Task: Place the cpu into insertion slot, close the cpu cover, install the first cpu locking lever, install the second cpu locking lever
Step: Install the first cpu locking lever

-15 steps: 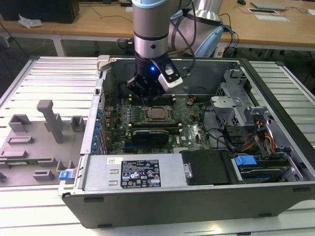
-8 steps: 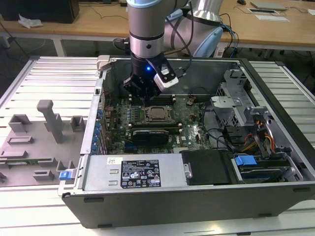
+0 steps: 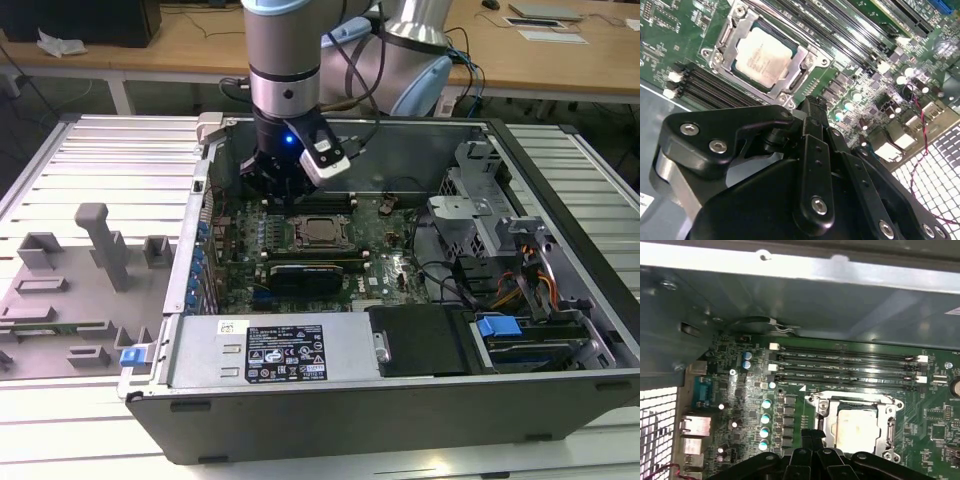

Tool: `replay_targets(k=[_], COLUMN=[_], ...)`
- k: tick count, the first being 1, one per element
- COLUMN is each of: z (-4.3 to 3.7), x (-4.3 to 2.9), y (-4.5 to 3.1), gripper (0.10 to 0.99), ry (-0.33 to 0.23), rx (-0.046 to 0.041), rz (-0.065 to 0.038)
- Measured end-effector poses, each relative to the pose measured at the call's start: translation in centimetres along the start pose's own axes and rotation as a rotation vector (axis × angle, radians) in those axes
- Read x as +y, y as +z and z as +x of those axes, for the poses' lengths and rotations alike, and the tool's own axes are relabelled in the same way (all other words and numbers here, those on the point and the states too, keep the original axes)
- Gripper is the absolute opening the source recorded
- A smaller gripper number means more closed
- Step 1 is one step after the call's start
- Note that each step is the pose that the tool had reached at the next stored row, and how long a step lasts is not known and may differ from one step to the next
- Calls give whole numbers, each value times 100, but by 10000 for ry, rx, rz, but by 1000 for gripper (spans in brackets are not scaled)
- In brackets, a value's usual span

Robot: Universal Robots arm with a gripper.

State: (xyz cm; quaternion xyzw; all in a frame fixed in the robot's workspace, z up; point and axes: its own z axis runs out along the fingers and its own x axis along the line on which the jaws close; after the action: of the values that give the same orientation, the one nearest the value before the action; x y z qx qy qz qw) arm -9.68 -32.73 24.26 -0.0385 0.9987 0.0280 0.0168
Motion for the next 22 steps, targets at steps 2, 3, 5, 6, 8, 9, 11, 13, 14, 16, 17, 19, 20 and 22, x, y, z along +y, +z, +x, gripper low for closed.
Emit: replay_targets(k=[2,3,5,6,8,9,11,13,14,16,17,19,20,22], z=[18,31,58,74,94,105,134,147,149,155,156,156,156,156], x=[1,3,5,6,8,8,10,12,12,12,12,12,12,13], y=[0,-1,-2,-2,-3,-3,-4,-4,-4,-5,-5,-5,-5,-4], gripper=[106,106,106,106,106,106,106,106,106,106,106,106,106,106], ry=[3,9,17,19,22,24,30,39,43,50,53,60,62,64], rx=[-14,-25,-41,-50,-60,-66,-93,-110,-117,-135,-143,-163,-168,-169], rz=[-177,-312,-498,-599,-709,-771,-1049,-1256,-1345,-1586,-1688,-1938,-1996,-2009])
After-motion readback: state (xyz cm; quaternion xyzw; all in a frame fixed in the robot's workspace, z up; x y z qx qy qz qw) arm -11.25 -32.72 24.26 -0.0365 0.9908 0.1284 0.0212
